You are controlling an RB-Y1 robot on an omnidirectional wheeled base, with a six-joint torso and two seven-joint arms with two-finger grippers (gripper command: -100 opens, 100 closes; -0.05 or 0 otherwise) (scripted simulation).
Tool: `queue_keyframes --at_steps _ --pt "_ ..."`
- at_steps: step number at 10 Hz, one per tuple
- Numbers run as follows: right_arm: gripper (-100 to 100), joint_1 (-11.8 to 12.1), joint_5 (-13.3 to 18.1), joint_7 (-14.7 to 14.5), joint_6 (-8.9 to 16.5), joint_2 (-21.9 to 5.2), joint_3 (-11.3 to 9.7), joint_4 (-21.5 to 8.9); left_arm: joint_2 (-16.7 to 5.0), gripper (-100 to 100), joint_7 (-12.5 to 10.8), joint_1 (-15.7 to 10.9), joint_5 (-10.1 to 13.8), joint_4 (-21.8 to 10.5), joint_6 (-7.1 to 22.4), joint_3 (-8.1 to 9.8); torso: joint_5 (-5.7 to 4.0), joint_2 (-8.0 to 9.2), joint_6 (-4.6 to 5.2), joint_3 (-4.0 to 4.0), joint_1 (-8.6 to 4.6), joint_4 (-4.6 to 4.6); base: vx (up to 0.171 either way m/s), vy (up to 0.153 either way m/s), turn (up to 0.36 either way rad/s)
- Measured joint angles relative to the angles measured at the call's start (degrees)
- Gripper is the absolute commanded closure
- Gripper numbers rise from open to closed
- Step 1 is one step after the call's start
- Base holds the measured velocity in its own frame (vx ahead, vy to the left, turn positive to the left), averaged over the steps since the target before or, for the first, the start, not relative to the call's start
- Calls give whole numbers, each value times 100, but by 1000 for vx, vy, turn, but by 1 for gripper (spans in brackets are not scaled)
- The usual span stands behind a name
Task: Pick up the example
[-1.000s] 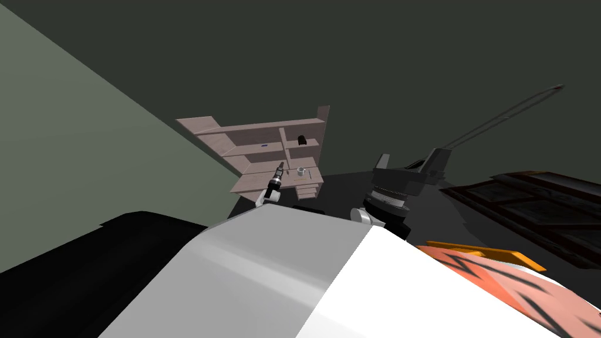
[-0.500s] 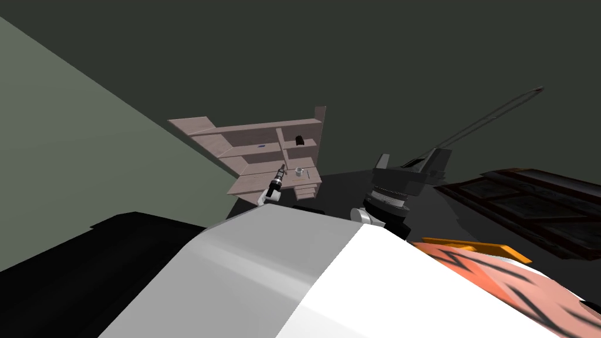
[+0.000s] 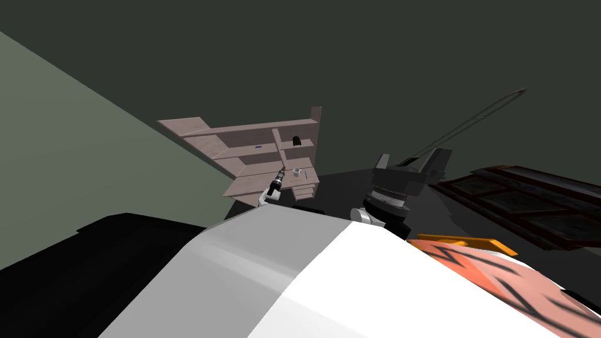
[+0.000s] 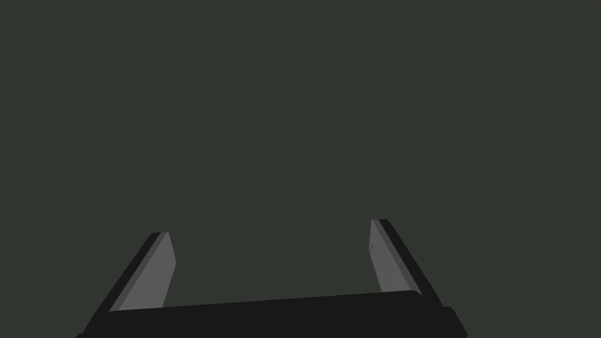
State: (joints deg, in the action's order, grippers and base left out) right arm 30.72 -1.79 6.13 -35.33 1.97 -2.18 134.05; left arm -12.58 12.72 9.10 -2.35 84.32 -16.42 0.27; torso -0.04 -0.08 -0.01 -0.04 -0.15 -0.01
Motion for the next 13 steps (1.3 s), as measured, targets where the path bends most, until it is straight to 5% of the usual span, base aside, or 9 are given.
queue_keyframes --at_steps 6,13 --pt "0 0 0 0 0 0 0 0 -175 -100 55 -494 29 -1207 13 46 -1 -1 -1 -1 -4 -1 26 -49 -25" --pt "0 0 0 0 0 0 0 0 -379 -100 51 -930 56 -2248 172 103 -1 0 -2 0 -2 0 28 -52 -6"
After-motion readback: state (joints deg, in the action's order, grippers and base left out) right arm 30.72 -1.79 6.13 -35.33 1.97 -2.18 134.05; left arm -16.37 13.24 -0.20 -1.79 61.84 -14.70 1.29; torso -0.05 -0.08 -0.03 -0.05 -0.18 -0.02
